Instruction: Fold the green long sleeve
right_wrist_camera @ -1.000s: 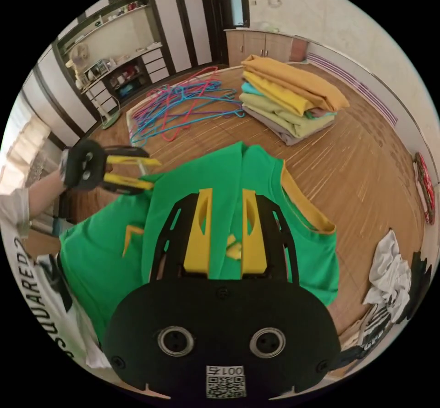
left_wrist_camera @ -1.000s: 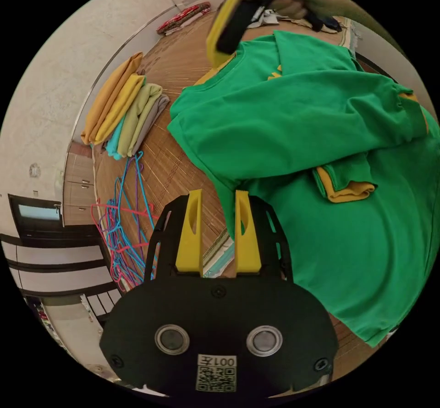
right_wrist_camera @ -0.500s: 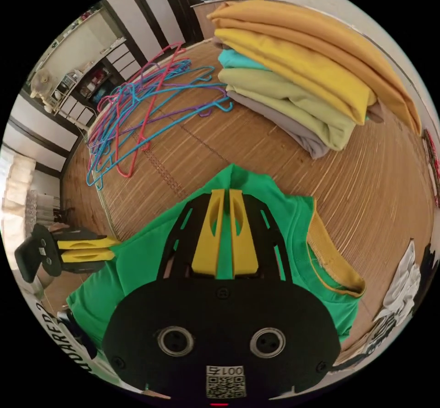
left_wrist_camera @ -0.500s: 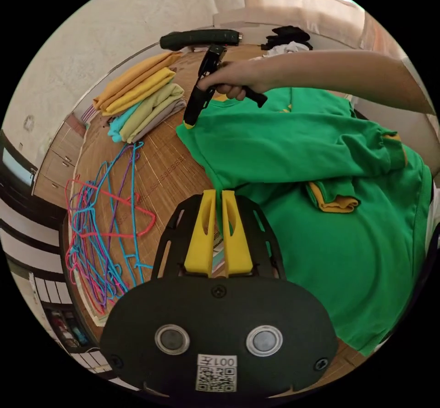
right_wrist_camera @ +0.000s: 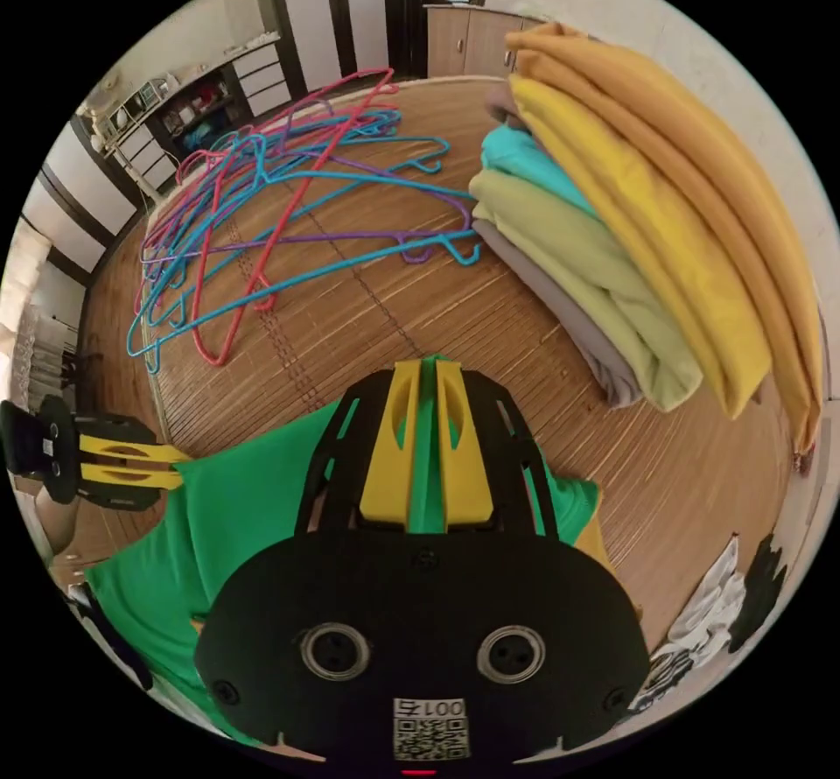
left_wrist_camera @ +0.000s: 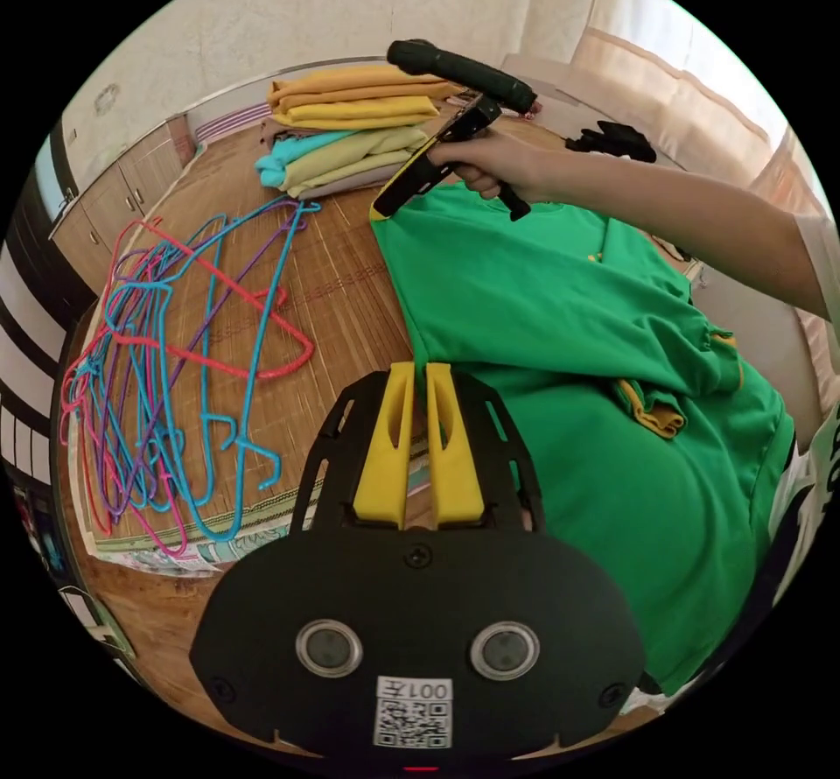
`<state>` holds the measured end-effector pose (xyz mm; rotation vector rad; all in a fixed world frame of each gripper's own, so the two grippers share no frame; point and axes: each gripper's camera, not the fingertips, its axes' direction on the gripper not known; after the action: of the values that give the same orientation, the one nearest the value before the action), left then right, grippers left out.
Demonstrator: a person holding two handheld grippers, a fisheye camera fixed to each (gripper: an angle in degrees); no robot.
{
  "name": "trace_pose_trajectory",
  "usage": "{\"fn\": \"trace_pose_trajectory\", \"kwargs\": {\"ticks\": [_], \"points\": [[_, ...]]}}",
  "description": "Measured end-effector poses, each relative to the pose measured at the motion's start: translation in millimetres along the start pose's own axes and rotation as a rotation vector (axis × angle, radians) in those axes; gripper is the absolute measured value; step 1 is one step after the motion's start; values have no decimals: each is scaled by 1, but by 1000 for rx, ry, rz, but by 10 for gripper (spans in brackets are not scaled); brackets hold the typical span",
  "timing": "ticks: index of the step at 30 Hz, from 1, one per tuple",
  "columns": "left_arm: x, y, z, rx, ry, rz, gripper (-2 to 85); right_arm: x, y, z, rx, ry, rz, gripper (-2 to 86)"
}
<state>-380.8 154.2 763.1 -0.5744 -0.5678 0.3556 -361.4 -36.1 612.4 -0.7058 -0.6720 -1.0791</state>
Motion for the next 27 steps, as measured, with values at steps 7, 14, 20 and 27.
{"fn": "trace_pose_trajectory", "kwargs": {"ticks": [7,14,20,27], "points": [[25,25,-52,-29,-212,47,-6,-3,143,-121,145,71,-90,57],[163,5,-62,46,129,401,49,-45,321,-133,-57,8,114,103],[287,-3,-36,-62,201,597,73,-82,414,-108,-89,-107,233,97],[346,6,-32,-155,166,675,1,-110,457,-81,-69,-109,227,38]]}}
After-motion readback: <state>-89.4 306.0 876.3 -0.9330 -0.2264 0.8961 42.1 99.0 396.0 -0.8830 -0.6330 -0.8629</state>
